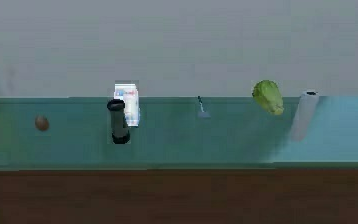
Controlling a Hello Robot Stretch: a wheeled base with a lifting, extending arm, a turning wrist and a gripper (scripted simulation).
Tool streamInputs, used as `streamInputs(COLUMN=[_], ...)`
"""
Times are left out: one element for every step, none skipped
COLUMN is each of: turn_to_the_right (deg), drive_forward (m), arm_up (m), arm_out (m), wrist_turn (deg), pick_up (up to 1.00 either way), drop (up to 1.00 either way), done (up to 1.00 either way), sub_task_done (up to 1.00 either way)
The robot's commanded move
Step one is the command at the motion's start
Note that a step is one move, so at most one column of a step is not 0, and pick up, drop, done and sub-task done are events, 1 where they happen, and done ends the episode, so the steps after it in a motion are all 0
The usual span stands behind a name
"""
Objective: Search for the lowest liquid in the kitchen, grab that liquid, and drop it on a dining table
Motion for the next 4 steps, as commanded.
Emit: streamInputs(turn_to_the_right=[45.0, 45.0, 45.0, 9.0], drive_forward=[0.00, 0.00, 0.00, 0.00], arm_up=[0.00, 0.00, 0.00, 0.00], arm_out=[0.00, 0.00, 0.00, 0.00], wrist_turn=[0.0, 0.0, 0.0, 0.0], pick_up=[0.00, 0.00, 0.00, 0.00], drop=[0.00, 0.00, 0.00, 0.00], done=[0.00, 0.00, 0.00, 0.00], sub_task_done=[0.00, 0.00, 0.00, 0.00])
